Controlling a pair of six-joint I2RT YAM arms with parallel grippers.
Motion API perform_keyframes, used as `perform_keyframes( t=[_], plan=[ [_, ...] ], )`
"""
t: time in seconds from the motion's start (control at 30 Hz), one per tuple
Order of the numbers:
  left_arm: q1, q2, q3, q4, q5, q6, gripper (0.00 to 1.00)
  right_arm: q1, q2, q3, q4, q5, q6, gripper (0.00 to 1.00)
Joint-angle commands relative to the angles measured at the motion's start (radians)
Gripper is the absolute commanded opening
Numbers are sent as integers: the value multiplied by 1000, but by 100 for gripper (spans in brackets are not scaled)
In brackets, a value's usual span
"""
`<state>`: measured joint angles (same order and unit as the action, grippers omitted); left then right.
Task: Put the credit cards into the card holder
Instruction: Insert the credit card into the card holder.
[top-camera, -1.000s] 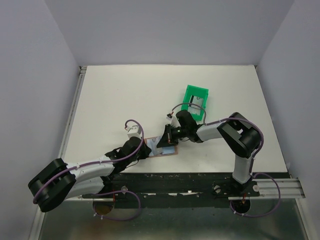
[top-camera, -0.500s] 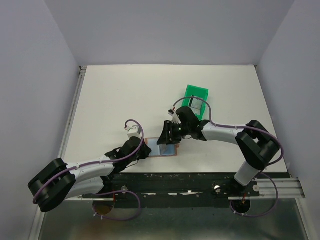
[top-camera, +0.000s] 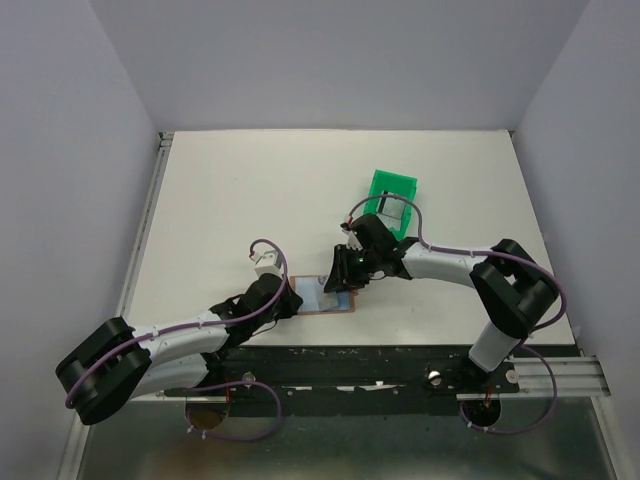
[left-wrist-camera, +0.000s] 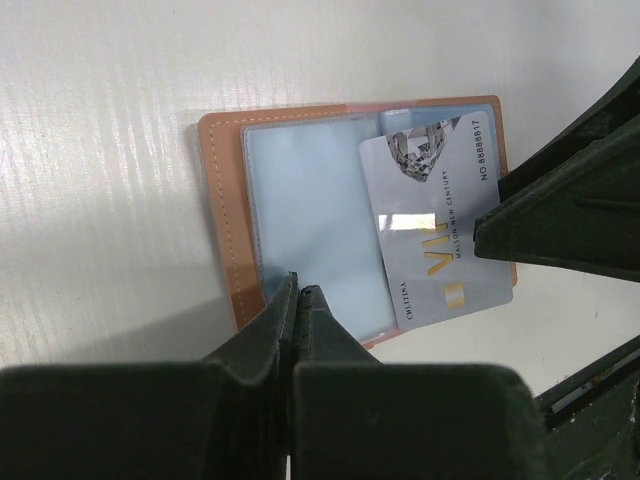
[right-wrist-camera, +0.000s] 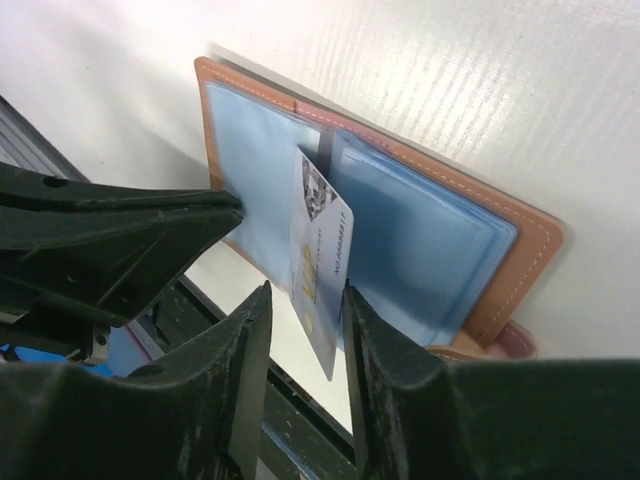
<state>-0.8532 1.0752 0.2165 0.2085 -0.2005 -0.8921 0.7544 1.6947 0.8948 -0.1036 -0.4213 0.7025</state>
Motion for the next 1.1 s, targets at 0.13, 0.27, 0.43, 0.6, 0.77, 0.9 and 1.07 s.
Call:
perform_keyframes(
  t=[0.13,0.27,0.43,0.6,0.77,0.9,1.07],
  plan=[
    [-1,12,-35,-124,18,5,0,7,2,-7,-38,53,-18,40],
    [-1,12,-37,-126,19,5,0,6,-4,-13,-44,59,-18,39],
    [-1,9,-37,-126,18,5,0,6,-9,-20,-44,59,-23,36],
    [-1,9,-36,-124,18,5,0,6,0,-20,-42,55,-21,23],
    [-1,9,-37,-126,18,5,0,6,16,-11,-34,55,-21,11],
    [-1,5,-39,-127,18,5,0,6,28,-8,-28,65,-8,3],
    [-1,3,-42,-127,18,2,0,6,37,-20,14,62,29,0]
  ],
)
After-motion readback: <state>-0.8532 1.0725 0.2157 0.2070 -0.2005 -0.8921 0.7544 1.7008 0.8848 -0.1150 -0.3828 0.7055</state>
